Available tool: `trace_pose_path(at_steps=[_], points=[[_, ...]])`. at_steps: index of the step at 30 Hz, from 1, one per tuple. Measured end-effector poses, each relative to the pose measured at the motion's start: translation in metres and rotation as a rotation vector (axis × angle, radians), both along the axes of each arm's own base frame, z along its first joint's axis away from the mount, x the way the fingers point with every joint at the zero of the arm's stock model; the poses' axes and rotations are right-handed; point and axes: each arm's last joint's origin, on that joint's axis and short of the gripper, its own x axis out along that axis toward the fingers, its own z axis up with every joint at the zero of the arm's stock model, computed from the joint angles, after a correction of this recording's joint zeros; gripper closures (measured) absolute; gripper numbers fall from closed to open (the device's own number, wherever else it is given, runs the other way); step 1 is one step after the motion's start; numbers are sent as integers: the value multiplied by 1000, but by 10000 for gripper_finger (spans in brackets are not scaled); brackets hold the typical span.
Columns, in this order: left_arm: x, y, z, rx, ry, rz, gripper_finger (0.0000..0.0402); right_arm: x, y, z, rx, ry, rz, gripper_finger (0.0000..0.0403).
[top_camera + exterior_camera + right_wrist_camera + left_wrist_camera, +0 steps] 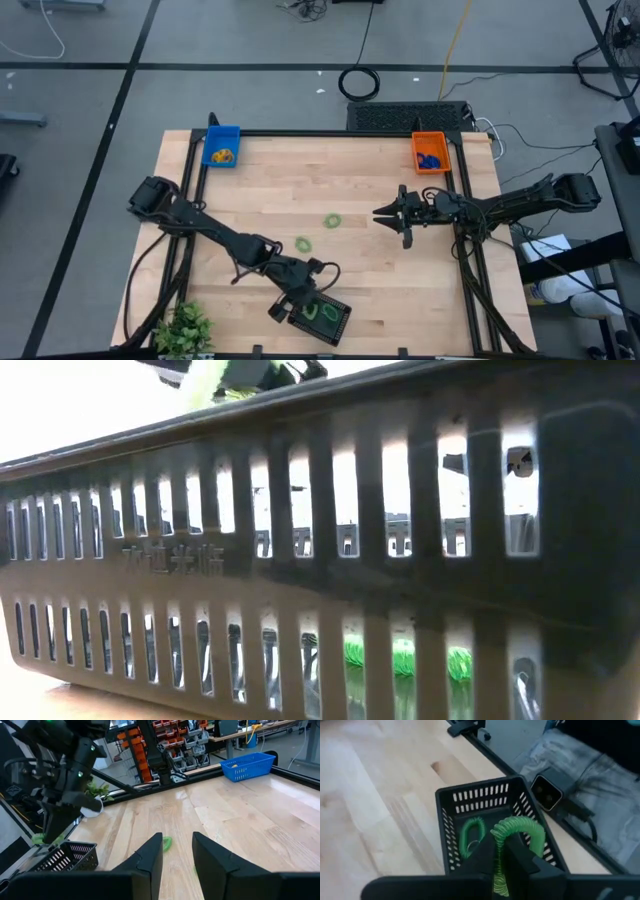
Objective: Sort spring keychains into baskets
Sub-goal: Put the green spring keychain into the black basket
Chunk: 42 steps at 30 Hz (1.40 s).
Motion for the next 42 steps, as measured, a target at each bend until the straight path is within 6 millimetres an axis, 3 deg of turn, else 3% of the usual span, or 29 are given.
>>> trace_pose_path(at_steps=[18, 32, 37, 42], points=[[9, 5, -4, -104, 38, 3, 363, 0, 0, 0, 0, 3, 0, 312], [11, 7, -4, -130, 55, 40, 262, 0, 0, -1, 0, 5, 0, 312], [10, 13, -5, -124, 106, 69, 244, 0, 0, -1, 0, 5, 0, 312], [4, 31, -1, -22, 158, 193, 242, 0, 0, -1, 0, 5, 0, 312]])
